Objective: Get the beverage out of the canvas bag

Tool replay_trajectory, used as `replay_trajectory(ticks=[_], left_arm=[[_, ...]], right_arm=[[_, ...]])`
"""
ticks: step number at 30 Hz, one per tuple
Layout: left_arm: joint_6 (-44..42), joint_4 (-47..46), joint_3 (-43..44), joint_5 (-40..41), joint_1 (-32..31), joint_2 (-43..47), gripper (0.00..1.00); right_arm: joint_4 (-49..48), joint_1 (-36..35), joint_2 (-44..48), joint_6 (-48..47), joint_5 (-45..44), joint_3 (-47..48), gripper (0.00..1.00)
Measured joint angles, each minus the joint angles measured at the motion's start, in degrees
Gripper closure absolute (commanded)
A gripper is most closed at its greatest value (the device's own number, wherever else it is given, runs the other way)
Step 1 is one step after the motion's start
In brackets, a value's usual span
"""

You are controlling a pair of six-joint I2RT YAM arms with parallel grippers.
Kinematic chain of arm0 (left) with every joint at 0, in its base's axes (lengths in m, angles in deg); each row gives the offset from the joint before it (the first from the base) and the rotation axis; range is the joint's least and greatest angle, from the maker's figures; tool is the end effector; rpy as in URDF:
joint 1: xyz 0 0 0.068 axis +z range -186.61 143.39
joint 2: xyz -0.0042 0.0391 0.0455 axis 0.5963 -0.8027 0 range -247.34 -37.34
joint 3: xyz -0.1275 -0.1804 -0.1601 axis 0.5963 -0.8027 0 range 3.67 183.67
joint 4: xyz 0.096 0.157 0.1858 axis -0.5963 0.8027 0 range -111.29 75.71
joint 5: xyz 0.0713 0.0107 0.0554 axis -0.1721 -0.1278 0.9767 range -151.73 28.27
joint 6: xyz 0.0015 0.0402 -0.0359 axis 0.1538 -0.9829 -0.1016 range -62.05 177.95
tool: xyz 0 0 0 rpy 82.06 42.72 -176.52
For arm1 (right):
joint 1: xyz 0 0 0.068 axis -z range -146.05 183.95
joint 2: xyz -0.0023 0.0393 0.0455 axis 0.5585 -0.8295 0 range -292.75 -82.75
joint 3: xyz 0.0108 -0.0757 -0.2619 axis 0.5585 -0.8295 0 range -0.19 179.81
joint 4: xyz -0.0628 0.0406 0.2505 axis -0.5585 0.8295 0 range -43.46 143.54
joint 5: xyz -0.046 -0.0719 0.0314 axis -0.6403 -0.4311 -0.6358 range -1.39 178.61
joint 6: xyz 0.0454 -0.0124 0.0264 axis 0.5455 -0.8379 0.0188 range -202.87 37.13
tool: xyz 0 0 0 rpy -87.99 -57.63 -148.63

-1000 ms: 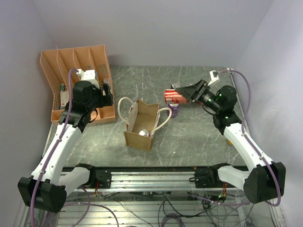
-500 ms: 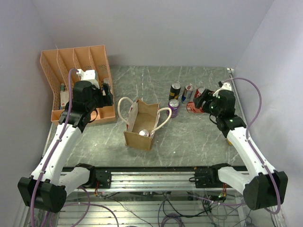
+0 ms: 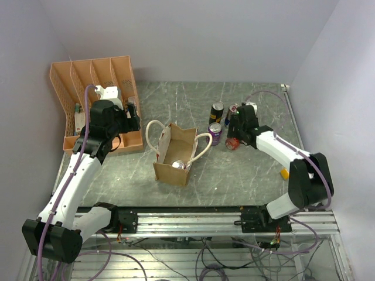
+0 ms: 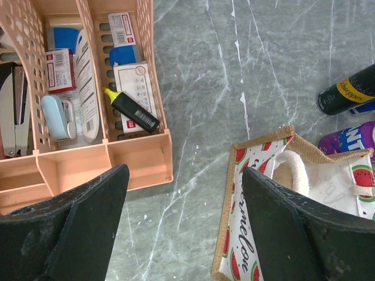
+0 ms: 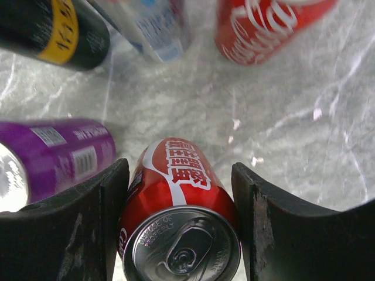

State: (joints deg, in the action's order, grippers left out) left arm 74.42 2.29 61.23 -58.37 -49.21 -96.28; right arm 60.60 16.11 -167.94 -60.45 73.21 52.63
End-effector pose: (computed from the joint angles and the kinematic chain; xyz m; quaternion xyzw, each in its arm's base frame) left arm 0.2245 -0.0481 0.3475 -0.0442 0.8418 -0.1111 0.5264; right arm 0.2996 0.0863 0.2175 0.0864 0.9175 0.0098 0.3881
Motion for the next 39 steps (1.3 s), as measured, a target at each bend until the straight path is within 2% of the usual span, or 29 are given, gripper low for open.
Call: replay_trajectory(ticks=[5, 13, 19, 22, 24, 27, 34, 39], left_arm=[[0.0, 0.0, 0.0, 0.0, -0.2, 0.0, 0.11], [0.0, 0.0, 0.0, 0.0, -0.2, 0.0, 0.11], [0.0, 0.0, 0.0, 0.0, -0.2, 0.0, 0.11], [0.0, 0.0, 0.0, 0.0, -0.2, 0.0, 0.11], [0.0, 0.0, 0.0, 0.0, -0.2, 0.0, 0.11], [0.0, 0.0, 0.0, 0.0, -0.2, 0.0, 0.11], [0.0, 0.0, 0.0, 0.0, -0.2, 0.0, 0.11], [0.0, 0.0, 0.0, 0.0, -0.2, 0.0, 0.11]], right_arm=[[0.9, -3.2, -6.3, -1.2, -4.7, 7.2, 0.97], [3.5, -3.7, -12.1, -1.8, -7.2, 12.7, 0.92], [4.7, -3.7, -13.3, -1.9, -7.5, 13.0, 0.75], [4.7, -3.8, -13.4, -1.8, -7.5, 13.0, 0.59], [4.7, -3.8, -13.4, -1.9, -7.6, 13.1, 0.44], [4.7, -3.9, -13.4, -1.9, -7.6, 13.1, 0.31], [4.7, -3.9, -12.6, -2.1, -8.0, 13.1, 0.15], [4.7, -3.9, -9.3, -2.3, -8.7, 13.1, 0.12]])
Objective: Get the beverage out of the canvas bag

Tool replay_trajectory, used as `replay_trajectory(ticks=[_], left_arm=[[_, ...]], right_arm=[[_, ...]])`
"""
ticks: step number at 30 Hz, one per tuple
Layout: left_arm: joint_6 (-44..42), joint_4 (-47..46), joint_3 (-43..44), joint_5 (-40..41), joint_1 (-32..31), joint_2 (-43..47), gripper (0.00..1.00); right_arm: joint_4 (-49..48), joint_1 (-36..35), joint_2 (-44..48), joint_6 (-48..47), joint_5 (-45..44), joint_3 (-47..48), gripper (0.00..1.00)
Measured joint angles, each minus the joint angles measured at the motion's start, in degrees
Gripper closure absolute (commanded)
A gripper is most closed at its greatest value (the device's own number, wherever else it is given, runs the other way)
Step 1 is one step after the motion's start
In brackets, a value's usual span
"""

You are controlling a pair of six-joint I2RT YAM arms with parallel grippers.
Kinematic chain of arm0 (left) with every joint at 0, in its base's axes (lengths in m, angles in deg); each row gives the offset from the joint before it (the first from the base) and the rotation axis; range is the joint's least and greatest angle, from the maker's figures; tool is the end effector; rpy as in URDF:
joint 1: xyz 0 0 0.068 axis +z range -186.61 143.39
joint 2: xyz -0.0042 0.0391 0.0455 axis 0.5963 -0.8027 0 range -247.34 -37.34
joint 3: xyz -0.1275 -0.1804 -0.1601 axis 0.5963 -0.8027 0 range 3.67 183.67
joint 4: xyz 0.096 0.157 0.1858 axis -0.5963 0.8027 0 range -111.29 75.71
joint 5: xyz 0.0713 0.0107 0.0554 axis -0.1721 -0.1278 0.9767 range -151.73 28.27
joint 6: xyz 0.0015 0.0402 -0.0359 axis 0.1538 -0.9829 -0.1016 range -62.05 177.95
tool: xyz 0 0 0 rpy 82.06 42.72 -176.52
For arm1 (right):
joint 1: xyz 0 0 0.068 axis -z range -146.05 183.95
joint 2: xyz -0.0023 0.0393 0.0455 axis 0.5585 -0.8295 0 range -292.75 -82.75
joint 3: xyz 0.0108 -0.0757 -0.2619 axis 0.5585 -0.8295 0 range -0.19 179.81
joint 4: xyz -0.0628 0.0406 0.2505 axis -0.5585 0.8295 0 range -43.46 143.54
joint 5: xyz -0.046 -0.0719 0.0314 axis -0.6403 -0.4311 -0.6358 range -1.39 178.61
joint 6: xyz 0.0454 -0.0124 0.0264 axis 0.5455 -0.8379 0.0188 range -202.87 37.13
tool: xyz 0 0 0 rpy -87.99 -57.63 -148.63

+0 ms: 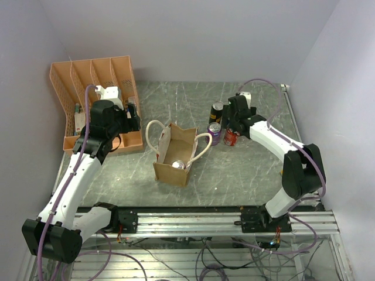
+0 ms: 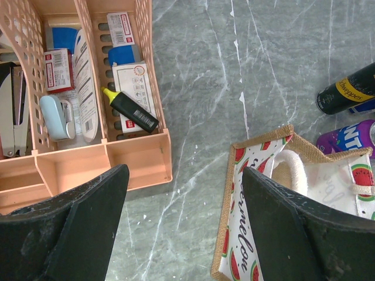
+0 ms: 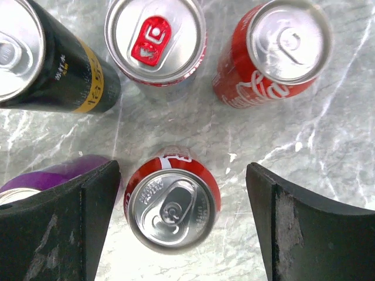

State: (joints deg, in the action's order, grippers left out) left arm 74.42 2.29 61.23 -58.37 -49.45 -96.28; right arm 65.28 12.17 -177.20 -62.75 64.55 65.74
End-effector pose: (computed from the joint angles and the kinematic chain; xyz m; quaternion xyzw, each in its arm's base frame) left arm 0.2243 -0.0490 0.3475 -0.0424 0.8419 -0.1122 0.5262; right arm 0.3367 0.1187 0.2342 0.0627 0.9118 -0.0538 0.4022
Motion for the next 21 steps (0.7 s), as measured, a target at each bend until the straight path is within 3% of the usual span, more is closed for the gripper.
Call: replay_trajectory(ticks=[14, 21], left_arm=[[0.0, 0.0, 0.0, 0.0, 0.0, 0.0, 0.11], [0.0, 0.0, 0.0, 0.0, 0.0, 0.0, 0.11]], right_arm=[[-8.9, 1.8, 19.5, 0.2, 1.5, -18.4, 0.00], [-12.5, 1.9, 29.0, -1.7, 13.7, -17.2, 0.00]])
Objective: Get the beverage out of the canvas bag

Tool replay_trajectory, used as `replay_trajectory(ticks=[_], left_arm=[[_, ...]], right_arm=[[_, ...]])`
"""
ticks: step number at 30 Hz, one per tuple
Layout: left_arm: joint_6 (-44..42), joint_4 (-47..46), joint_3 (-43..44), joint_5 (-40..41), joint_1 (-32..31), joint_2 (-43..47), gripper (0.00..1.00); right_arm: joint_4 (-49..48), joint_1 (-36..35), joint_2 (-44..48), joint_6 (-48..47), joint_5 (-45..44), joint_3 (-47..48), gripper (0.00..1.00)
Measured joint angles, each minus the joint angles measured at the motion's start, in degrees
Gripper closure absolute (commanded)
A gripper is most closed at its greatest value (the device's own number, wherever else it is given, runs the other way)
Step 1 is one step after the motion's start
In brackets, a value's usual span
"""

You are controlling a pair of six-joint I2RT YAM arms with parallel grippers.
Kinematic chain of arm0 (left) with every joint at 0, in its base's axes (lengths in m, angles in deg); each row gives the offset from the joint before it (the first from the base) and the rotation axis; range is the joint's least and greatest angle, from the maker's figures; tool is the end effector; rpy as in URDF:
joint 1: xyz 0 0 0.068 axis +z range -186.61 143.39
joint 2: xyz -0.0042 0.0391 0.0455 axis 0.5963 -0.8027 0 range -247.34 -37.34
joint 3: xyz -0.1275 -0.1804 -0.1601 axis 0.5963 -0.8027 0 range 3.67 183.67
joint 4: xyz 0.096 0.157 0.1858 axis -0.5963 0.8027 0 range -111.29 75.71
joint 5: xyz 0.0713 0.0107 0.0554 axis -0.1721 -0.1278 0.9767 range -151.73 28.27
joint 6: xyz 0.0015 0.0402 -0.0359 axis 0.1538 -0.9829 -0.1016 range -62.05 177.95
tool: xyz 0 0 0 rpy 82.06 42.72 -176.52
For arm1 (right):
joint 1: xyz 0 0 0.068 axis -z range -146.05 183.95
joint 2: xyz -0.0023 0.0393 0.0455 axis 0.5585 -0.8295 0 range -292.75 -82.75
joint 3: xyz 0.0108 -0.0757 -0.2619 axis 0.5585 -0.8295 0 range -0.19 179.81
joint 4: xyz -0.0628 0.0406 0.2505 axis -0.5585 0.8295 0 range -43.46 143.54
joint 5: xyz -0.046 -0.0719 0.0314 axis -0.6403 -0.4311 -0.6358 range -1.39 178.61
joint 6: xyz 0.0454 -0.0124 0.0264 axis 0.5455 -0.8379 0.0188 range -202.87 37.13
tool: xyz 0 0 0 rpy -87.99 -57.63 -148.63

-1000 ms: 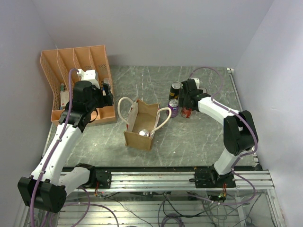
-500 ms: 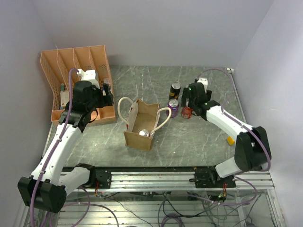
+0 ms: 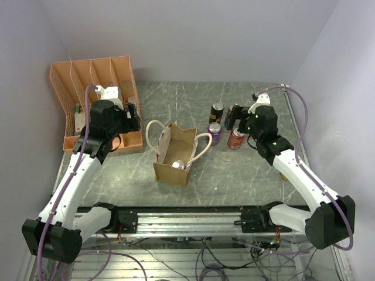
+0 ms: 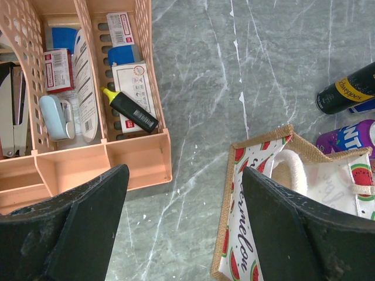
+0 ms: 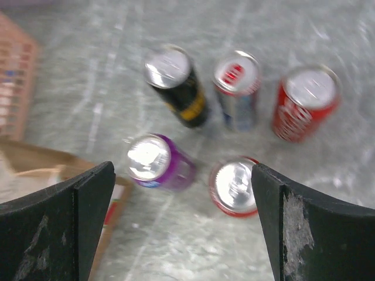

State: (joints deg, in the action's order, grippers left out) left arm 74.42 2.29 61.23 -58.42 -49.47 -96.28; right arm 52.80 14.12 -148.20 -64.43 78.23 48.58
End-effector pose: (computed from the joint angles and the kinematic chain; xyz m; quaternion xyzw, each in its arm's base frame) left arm 0.2243 -0.0492 0.3475 -0.0420 0.8419 -0.1126 0.5261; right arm 0.2494 0.0829 0.2982 0.0398 0.8307 0.1091 0.5444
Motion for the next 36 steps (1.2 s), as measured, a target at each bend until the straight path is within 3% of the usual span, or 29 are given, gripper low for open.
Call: replay_trajectory(ticks=[5, 11, 18, 26, 36], left_arm=[[0.0, 0.0, 0.0, 0.0, 0.0, 0.0, 0.11], [0.0, 0.0, 0.0, 0.0, -0.1, 0.1, 0.11], [0.0, 0.0, 0.0, 0.0, -0.1, 0.7, 0.11], [0.0, 0.0, 0.0, 0.0, -0.1, 0.8, 0.11], [0.0, 0.0, 0.0, 0.0, -0.2, 0.8, 0.11]], right_arm=[[-0.7, -2.4, -1.2, -1.2, 13.7, 6.4, 0.00], [3.4, -18.6, -8.2, -6.6, 20.7, 19.3, 0.00], [15.9, -29.2, -20.5, -11.0, 18.1, 32.0, 0.00], [27.4, -35.3, -30.2, -13.6, 13.4, 32.2, 0.00], [31.8, -38.5, -34.9, -15.8, 12.5, 33.6, 0.00]])
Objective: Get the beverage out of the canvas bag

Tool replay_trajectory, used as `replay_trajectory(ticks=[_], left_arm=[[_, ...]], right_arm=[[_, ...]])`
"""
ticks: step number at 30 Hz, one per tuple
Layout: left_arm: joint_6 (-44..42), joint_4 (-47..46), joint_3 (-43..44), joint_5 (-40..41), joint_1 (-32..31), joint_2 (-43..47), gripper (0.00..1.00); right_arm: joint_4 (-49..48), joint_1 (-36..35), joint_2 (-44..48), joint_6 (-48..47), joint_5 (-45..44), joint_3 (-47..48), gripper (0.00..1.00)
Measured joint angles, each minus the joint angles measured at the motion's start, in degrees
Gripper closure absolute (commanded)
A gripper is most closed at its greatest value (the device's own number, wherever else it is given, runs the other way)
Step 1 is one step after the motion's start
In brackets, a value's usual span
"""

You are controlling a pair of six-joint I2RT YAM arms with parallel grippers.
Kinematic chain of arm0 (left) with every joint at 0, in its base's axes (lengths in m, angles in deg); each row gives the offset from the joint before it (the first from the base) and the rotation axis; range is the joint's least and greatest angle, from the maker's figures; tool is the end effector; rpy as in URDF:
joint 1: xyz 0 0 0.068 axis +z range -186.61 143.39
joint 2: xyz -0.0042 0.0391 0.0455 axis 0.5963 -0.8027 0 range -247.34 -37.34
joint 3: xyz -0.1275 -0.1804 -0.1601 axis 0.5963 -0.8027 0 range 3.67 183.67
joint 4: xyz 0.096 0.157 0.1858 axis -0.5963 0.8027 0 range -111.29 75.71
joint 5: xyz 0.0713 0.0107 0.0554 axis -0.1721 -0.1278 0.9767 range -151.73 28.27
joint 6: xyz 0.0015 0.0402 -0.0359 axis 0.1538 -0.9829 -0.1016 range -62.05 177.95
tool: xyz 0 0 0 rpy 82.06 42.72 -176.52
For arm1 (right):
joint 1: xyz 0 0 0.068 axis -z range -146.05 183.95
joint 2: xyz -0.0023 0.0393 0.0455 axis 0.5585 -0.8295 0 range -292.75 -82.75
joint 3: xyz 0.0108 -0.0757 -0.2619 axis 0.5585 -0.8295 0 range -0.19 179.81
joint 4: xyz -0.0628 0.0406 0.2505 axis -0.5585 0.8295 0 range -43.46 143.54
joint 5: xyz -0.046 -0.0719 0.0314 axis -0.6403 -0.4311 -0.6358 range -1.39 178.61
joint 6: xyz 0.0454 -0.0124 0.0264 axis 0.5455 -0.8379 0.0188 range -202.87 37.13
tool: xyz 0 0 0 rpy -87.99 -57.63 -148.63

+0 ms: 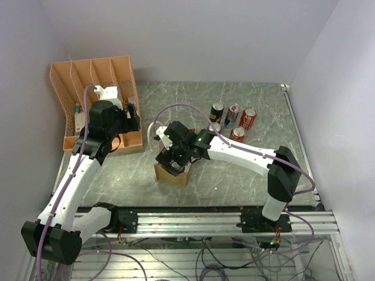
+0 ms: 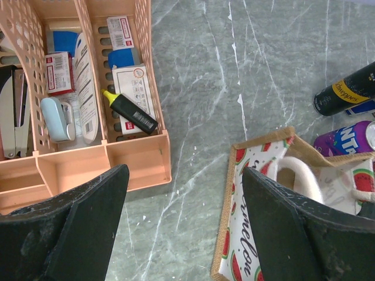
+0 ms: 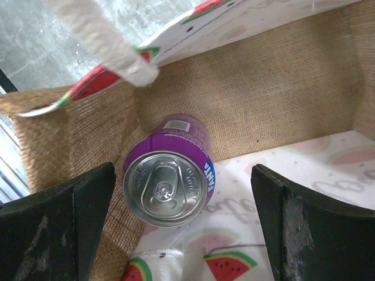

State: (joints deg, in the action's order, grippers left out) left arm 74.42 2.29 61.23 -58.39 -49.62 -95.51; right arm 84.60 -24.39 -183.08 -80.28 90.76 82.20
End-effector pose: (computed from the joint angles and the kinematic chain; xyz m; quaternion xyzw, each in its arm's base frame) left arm 0.2210 -0.0490 0.3503 -0.0411 0.8383 -0.1146 0.5314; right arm 0.1986 0.3243 0.2639 -0.4519 0.8426 0.1637 0.2428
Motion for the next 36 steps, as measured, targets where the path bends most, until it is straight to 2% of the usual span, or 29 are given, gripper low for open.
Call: replay_trajectory(ticks=[7, 10, 15, 19, 20, 25, 36], left_arm=[[0.0, 0.0, 0.0, 0.0, 0.0, 0.0, 0.11], [0.0, 0.0, 0.0, 0.0, 0.0, 0.0, 0.11], [0.0, 0.0, 0.0, 0.0, -0.1, 0.0, 0.11], [0.0, 0.0, 0.0, 0.0, -0.2, 0.0, 0.11], [0.0, 0.0, 0.0, 0.0, -0.2, 0.0, 0.11], [0.0, 0.0, 0.0, 0.0, -0.2, 0.0, 0.11], [0.0, 0.0, 0.0, 0.0, -0.2, 0.0, 0.11]], right_arm=[[0.5, -1.0, -2.1, -0.3, -1.4, 0.0, 0.00], [0.6, -1.0, -4.2, -0.1, -2.6, 0.1, 0.06], [0.8, -1.4, -8.6, 0.3, -3.8, 1.4, 0.26], [0.7, -1.6, -9.1, 0.5, -4.1, 1.4, 0.55], [0.7, -1.7, -9.1, 0.5, -4.3, 1.4, 0.59], [0.6, -1.6, -9.0, 0.5, -4.3, 1.4, 0.64], [-0.7, -1.5, -4.6, 0.2, -2.5, -2.5, 0.98]])
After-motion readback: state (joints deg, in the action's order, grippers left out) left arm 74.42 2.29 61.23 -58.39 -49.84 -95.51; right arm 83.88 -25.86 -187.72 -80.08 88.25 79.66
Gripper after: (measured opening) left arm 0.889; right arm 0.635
